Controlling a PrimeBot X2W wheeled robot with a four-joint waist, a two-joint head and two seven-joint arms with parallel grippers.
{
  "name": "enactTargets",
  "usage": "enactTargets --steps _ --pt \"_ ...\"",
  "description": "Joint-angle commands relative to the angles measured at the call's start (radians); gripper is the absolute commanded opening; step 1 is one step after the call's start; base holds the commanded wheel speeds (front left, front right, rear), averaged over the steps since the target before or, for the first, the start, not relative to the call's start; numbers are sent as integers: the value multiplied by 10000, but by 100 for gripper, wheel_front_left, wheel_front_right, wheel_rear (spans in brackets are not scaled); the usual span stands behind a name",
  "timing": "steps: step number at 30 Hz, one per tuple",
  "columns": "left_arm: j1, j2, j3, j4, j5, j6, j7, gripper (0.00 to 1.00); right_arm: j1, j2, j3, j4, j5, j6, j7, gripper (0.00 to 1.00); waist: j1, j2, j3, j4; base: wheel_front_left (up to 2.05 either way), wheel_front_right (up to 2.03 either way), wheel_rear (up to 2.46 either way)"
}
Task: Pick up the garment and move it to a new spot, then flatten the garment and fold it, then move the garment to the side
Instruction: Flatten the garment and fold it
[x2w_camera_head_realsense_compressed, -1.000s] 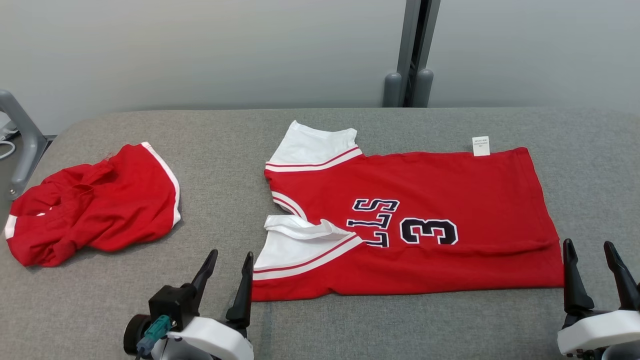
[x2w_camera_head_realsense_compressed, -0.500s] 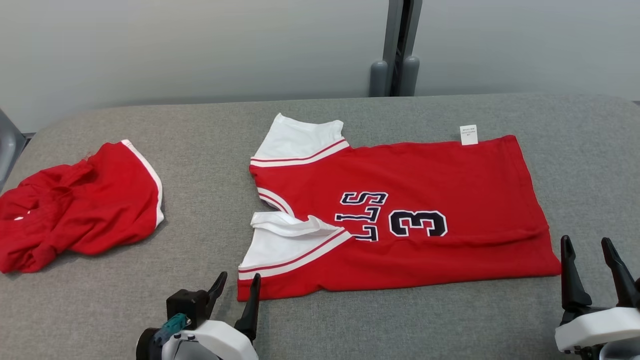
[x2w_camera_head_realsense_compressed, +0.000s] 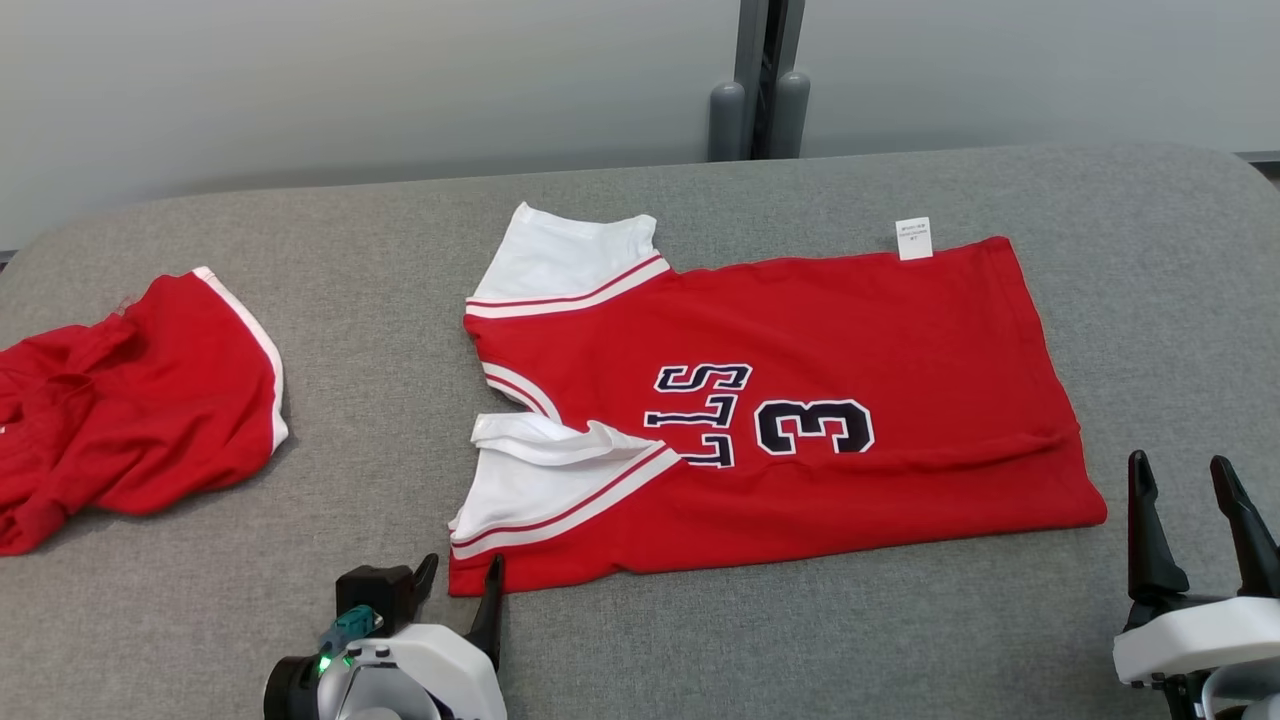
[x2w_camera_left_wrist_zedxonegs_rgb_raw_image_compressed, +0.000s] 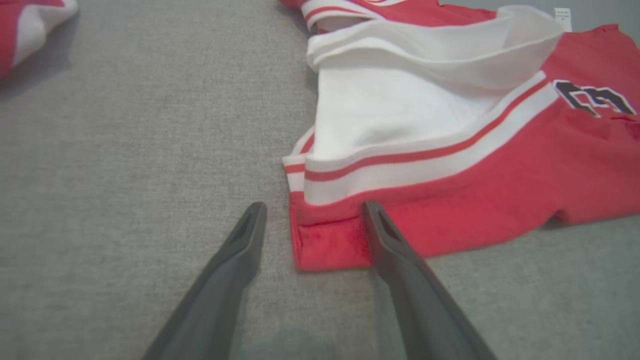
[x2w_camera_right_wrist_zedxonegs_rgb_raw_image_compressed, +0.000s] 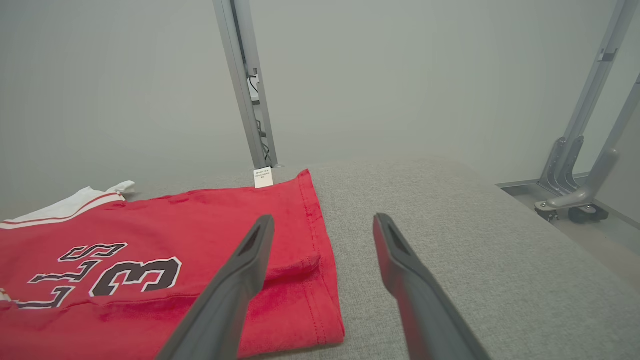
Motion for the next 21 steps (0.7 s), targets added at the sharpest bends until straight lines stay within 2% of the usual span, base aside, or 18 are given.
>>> enactTargets --steps 1,3,4,5,6,12,21 --pt "-152 34 -165 313 -188 12 53 100 -97 -27 -31 -18 -1 -3 -52 100 0 -1 34 -29 0 0 0" --pt "-217 34 -347 526 -423 -127 63 100 -105 -13 -56 37 -15 -1 -52 100 0 -1 56 -34 0 0 0" --pt "-249 34 -435 597 -530 -218 66 69 -106 -7 -71 78 -23 -3 -51 100 0 -1 63 -26 0 0 0" --pt "-301 25 -526 634 -607 -275 73 24 -99 5 -78 129 -26 -3 -52 100 0 -1 63 -13 0 0 0" --pt "-341 11 -613 651 -669 -324 74 0 -97 10 -89 178 -34 -1 -51 100 0 -1 63 6 0 0 0" --pt "-516 49 -868 498 -774 -475 59 0 -178 23 -303 695 31 -1 -51 100 0 -1 66 180 0 0 0" --pt "-380 43 -591 -476 73 -499 20 0 -695 217 -671 2376 720 -1 -51 100 0 -1 47 594 0 0 0"
